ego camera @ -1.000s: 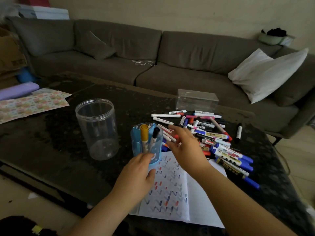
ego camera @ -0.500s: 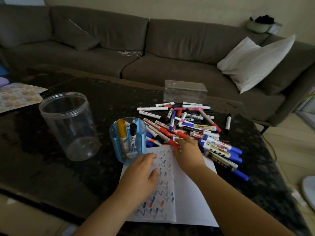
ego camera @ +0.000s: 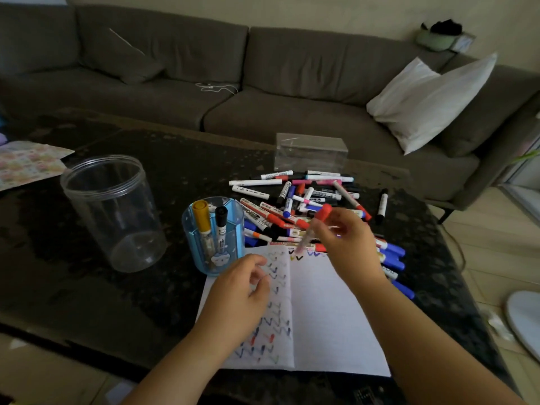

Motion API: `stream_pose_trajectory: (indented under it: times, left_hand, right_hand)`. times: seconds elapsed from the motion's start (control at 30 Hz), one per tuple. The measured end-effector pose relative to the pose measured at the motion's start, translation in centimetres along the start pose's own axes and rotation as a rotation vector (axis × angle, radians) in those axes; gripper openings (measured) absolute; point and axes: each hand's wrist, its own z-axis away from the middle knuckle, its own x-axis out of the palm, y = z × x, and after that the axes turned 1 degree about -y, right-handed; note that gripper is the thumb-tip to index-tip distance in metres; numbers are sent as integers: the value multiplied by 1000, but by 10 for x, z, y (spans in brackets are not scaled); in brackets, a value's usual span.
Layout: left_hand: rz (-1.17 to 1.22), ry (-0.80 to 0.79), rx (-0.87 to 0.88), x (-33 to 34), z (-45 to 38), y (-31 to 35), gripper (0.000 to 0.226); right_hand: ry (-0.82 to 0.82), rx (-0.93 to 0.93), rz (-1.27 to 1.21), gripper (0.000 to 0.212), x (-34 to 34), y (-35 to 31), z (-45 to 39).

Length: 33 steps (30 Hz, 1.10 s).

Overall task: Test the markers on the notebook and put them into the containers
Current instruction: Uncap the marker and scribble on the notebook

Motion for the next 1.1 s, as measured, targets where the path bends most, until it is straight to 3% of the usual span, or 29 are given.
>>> stream_pose_trajectory:
  times: [0.13, 0.3, 0.47, 0.6, 0.7, 0.97, 1.1]
  left_hand:
    - [90, 36, 3, -3, 13, 20, 18]
    - [300, -111, -139, -5, 27, 55, 17]
    - [708, -228, -257, -7, 51, 82, 26]
    - [1137, -449, -268, -13, 76, 102, 34]
    - [1348, -500, -268, -17, 93, 114, 29]
    - [1280, -287, -225, -25, 108, 122, 21]
    - [1172, -187, -233, -29, 99, 122, 18]
  right_hand:
    - [-164, 89, -334, 18, -26, -22, 35]
    - [-348, 289, -427, 29, -38, -33, 81]
    - [-528, 465, -672, 41, -57, -45, 116]
    - [-630, 533, -949, 37, -72, -59, 148]
    - [-653, 516, -1056, 34, -80, -67, 167]
    - [-512, 342, -744, 35, -75, -86, 186]
    - [-407, 207, -385, 33, -68, -88, 178]
